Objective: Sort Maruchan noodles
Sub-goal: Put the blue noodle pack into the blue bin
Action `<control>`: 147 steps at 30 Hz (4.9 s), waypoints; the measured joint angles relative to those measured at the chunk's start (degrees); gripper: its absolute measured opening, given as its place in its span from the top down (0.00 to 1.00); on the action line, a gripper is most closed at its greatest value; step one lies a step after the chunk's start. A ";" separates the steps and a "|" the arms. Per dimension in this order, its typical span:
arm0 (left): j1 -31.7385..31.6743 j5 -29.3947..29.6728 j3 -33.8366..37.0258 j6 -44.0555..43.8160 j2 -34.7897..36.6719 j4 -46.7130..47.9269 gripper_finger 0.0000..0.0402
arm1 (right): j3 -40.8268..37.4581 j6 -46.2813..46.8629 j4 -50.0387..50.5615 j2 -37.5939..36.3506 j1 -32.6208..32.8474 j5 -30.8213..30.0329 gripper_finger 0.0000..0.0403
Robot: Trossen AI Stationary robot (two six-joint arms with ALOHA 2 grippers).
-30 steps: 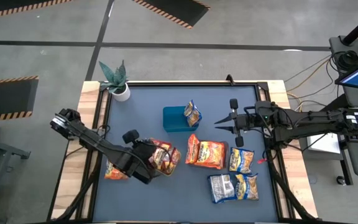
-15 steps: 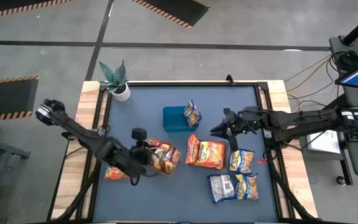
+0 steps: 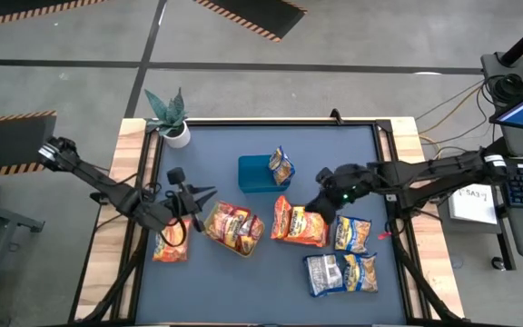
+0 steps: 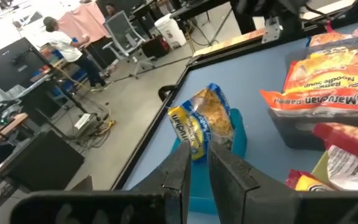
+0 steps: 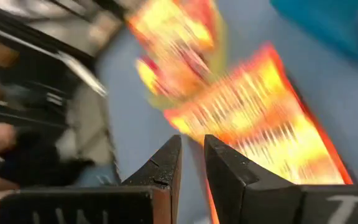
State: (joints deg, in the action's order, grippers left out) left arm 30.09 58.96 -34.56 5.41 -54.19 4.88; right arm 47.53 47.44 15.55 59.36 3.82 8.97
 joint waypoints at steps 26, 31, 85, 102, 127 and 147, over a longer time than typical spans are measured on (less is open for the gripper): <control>-0.09 0.09 -1.37 2.68 -5.72 -0.04 0.91 | -0.86 31.01 55.41 3.39 11.19 0.30 0.91; -0.09 0.08 -1.38 3.04 -6.65 -0.07 0.91 | -4.73 34.41 50.60 -1.58 11.19 0.51 0.76; -0.17 0.09 -1.28 -1.90 -6.69 2.80 0.91 | -31.57 53.46 6.40 -8.08 23.36 -22.28 0.46; -0.20 0.33 -1.26 -1.87 -6.69 2.58 0.91 | -30.02 50.53 9.59 -11.48 23.30 -23.48 0.73; -0.20 5.46 -1.32 -1.15 -6.69 1.52 0.91 | -30.02 46.79 15.78 -28.14 23.25 -47.12 0.84; -3.31 3.41 -1.41 21.61 -2.99 -11.20 0.91 | -29.93 -3.11 -28.89 -33.31 20.96 -69.13 0.84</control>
State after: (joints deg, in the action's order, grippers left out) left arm 26.77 62.36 -35.97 27.02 -57.18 -6.32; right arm 17.61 44.33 -13.34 26.05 24.78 -60.17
